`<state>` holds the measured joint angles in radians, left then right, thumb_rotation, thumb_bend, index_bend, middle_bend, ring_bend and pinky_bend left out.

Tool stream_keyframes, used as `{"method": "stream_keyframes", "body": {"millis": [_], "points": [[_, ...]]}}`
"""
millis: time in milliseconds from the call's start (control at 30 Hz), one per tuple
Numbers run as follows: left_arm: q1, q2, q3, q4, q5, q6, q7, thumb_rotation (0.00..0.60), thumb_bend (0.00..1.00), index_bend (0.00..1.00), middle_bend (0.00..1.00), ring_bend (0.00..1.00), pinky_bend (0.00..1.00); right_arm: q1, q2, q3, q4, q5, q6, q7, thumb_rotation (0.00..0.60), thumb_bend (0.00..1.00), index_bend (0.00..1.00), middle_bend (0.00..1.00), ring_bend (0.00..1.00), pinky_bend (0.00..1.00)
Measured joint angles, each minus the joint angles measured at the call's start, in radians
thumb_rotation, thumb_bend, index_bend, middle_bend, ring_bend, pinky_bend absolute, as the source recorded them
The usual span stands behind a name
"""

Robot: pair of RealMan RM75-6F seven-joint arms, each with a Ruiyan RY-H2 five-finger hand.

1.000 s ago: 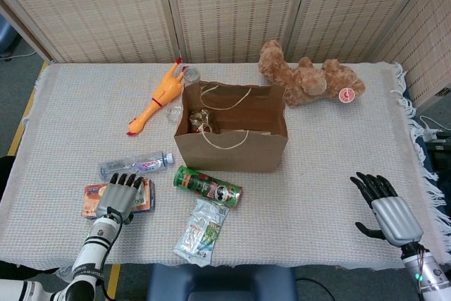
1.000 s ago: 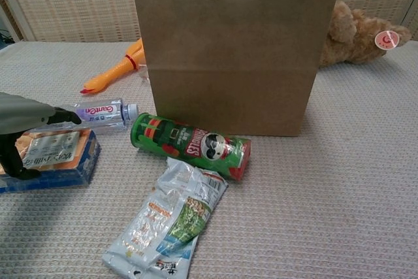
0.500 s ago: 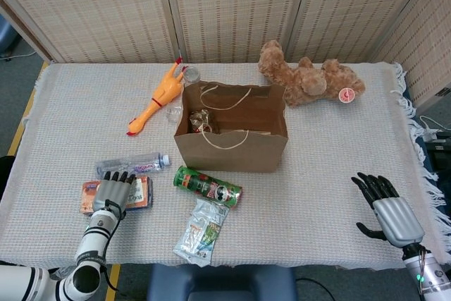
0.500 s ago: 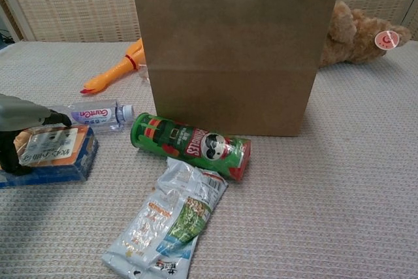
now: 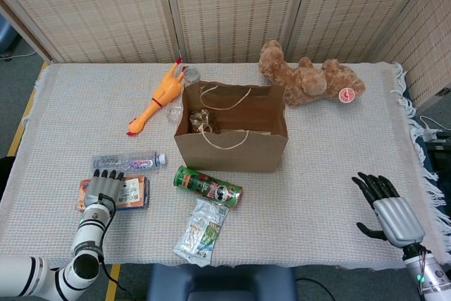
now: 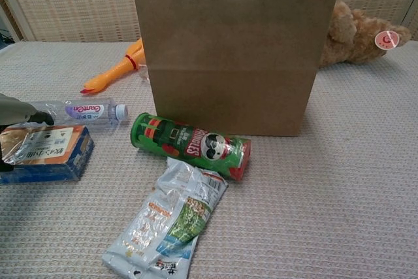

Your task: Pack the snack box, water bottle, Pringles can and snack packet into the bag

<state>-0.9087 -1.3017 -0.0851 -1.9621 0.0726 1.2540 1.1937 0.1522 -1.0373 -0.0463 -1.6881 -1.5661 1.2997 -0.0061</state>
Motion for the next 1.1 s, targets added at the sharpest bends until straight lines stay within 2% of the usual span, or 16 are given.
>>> {"method": "stream_keyframes", "body": {"millis": [233,567,967,1033,1100], "points": [[-0.030,0.005,0.007,0.029,-0.083,-0.044,0.011,0.600,0.30,0.00,0.00,0.00,0.00,0.000,0.000,-0.001,0.002,-0.003,0.002,0.002,0.600,0.13,0.00,0.00,0.00,0.00],[-0.052,-0.003,0.063,0.095,-0.009,-0.061,0.011,0.600,0.30,0.00,0.00,0.00,0.00,0.000,0.000,-0.002,0.000,-0.001,-0.001,0.000,0.600,0.13,0.01,0.00,0.00,0.00],[-0.074,-0.011,0.110,0.118,-0.014,-0.050,0.047,0.600,0.30,0.00,0.00,0.00,0.01,0.000,0.003,-0.004,-0.003,-0.005,-0.002,0.001,0.600,0.13,0.02,0.00,0.00,0.00],[-0.078,-0.014,0.120,0.124,-0.013,-0.044,0.061,0.600,0.30,0.00,0.00,0.00,0.07,0.000,0.003,-0.005,-0.003,-0.005,-0.002,0.002,0.600,0.13,0.02,0.00,0.00,0.00],[-0.080,-0.019,0.132,0.130,0.003,-0.035,0.073,0.600,0.31,0.01,0.03,0.06,0.23,0.000,0.003,-0.005,-0.003,-0.005,-0.002,0.002,0.600,0.13,0.02,0.00,0.00,0.00]]}}
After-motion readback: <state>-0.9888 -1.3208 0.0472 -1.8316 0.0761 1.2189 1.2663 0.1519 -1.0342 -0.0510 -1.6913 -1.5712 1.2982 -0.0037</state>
